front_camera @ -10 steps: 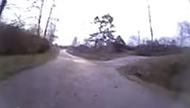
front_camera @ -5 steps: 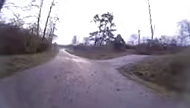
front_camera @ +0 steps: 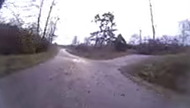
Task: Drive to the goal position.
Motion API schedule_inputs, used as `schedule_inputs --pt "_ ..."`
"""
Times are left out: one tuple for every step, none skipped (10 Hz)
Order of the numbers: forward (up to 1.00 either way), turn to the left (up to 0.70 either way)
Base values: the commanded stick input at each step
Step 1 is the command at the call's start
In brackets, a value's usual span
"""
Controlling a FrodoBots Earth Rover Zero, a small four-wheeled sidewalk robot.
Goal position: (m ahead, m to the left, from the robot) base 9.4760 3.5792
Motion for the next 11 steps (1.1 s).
schedule_inputs --pt "0.7 0.0" --pt "0.7 0.0" --pt "0.7 0.0" --pt "0.7 0.0" --pt "0.7 0.0" --pt "0.7 0.0" --pt "0.7 0.0" --pt "0.7 0.0" --pt "0.7 0.0" --pt "0.7 0.0" --pt "0.7 0.0"
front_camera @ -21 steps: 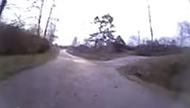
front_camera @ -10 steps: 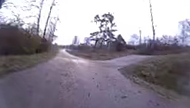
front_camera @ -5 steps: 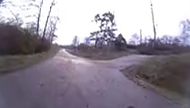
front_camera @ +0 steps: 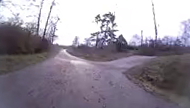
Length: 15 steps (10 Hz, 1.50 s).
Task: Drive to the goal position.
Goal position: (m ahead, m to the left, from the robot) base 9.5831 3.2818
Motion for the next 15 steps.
schedule_inputs --pt "0.7 0.0" --pt "0.7 0.0" --pt "0.7 0.31" --pt "0.7 0.35" --pt "0.7 0.11" --pt "0.7 0.0" --pt "0.7 0.0" --pt "0.7 0.0" --pt "0.7 0.0" --pt "0.7 0.05" --pt "0.7 0.27" --pt "0.7 0.3" --pt "0.7 0.18" --pt "0.7 0.0" --pt "0.7 0.0"
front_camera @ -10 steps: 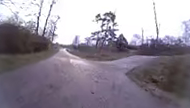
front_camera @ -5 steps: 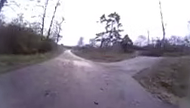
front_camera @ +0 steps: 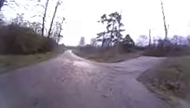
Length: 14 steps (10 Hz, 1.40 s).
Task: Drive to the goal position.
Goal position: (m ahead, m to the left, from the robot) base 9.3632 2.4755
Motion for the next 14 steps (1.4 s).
schedule_inputs --pt "0.7 0.0" --pt "0.7 0.0" --pt "0.7 0.0" --pt "0.7 0.0" --pt "0.7 0.0" --pt "0.7 0.0" --pt "0.7 0.0" --pt "0.7 0.0" --pt "0.7 0.0" --pt "0.7 0.0" --pt "0.7 0.0" --pt "0.7 0.0" --pt "0.7 0.0" --pt "0.7 0.0"
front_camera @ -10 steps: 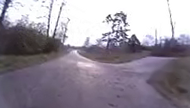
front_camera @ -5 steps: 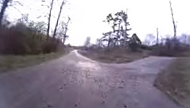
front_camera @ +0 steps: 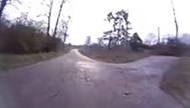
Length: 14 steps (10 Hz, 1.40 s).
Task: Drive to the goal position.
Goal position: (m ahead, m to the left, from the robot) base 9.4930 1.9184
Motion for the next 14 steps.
schedule_inputs --pt "0.7 0.0" --pt "0.7 0.0" --pt "0.7 0.0" --pt "0.7 0.0" --pt "0.7 0.0" --pt "0.7 0.0" --pt "0.7 0.0" --pt "0.7 0.0" --pt "0.7 0.0" --pt "0.7 0.0" --pt "0.85 0.0" --pt "0.85 0.0" --pt "0.93 0.0" --pt "1.0 0.0"
